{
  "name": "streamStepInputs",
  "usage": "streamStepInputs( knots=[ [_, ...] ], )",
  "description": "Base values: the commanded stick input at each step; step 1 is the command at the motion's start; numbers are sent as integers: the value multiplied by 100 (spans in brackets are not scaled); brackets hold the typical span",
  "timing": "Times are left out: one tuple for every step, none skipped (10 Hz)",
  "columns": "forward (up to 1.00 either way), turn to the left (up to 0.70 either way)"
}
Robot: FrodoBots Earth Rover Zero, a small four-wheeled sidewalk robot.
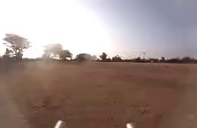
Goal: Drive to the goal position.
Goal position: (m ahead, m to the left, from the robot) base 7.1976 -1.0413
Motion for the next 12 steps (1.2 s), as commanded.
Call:
streamStepInputs(
  knots=[
    [70,0],
    [70,0],
    [70,0],
    [70,0],
    [70,0],
    [70,0],
    [70,0],
    [70,0],
    [70,0],
    [70,0],
    [70,0],
    [70,0]
  ],
)
